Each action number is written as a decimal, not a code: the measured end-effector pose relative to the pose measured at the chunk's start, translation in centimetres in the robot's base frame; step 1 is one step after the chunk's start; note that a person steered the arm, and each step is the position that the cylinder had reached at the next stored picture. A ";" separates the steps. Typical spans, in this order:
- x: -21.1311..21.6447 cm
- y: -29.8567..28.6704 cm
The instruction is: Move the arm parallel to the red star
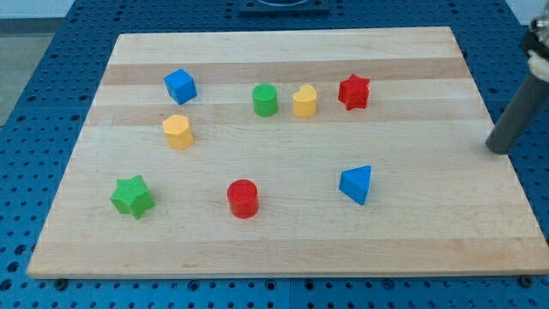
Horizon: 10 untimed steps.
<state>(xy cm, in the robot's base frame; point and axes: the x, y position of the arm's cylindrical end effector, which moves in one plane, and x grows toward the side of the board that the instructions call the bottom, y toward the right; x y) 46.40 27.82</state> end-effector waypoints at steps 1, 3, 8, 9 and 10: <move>0.1 0.0; 0.1 -0.1; -1.1 -5.1; -1.6 -5.0; -9.6 -5.0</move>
